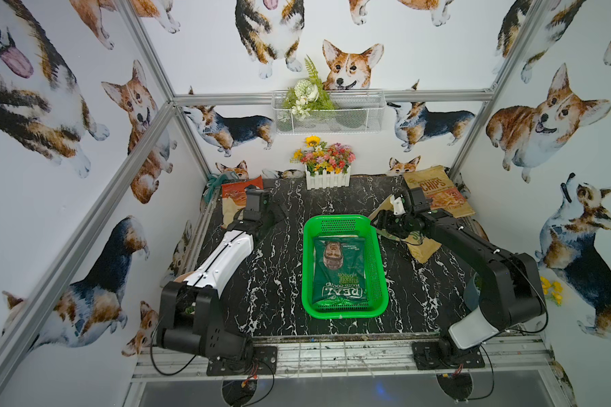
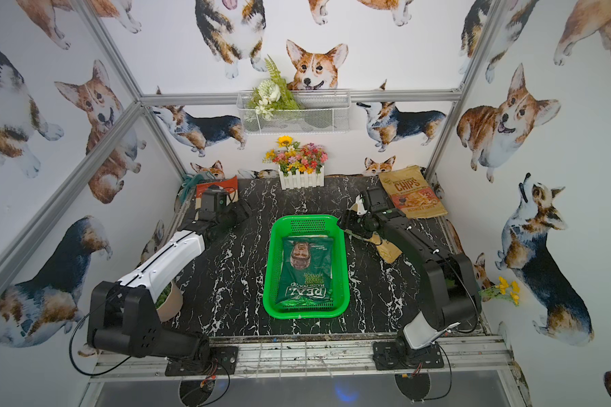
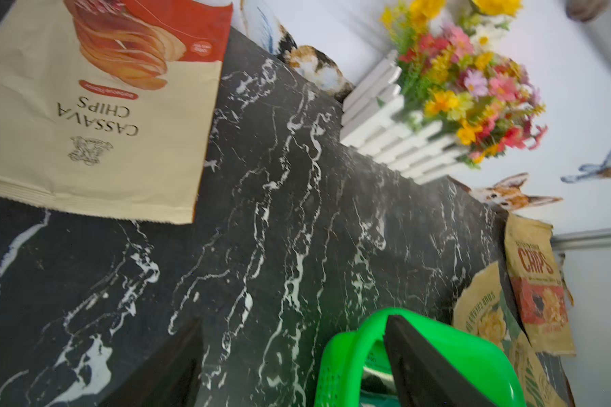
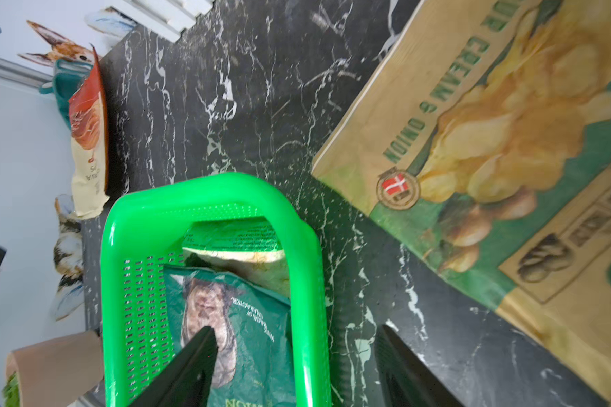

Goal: Put the potato chips into the basket
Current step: Pick up the potato chip from the corner of the board.

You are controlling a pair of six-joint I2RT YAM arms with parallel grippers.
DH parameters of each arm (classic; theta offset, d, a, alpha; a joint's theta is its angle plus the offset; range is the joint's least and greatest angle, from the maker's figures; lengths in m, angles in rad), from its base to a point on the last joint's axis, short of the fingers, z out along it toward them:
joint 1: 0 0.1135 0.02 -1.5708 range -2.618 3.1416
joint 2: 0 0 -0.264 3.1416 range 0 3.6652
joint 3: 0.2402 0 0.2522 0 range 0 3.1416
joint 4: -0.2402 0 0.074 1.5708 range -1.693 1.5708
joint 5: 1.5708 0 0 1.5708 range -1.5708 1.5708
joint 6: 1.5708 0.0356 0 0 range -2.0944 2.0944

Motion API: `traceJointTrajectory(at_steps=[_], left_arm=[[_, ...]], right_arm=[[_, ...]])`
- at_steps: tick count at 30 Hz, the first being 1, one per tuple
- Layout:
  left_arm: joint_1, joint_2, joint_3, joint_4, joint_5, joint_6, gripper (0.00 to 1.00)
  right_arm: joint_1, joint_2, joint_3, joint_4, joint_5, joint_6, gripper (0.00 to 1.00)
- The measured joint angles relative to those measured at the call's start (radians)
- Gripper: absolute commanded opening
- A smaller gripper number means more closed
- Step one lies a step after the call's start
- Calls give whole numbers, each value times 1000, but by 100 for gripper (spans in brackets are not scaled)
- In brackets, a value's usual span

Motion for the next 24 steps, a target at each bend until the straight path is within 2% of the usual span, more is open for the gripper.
traceJointTrajectory(at_steps=[8, 11, 17, 24], left_arm=[[265, 307, 341, -84, 97, 61, 82], [330, 428, 475, -160, 113, 98, 83], [412, 671, 717, -327, 107, 177, 81], [453, 842, 925, -486, 86, 240, 79]], right_arm=[[-1, -44, -43, 67, -83, 47, 71], [-1, -66, -38, 69, -85, 47, 71], [7, -89, -29, 72, -84, 47, 71], [12, -93, -34, 72, -84, 47, 71]])
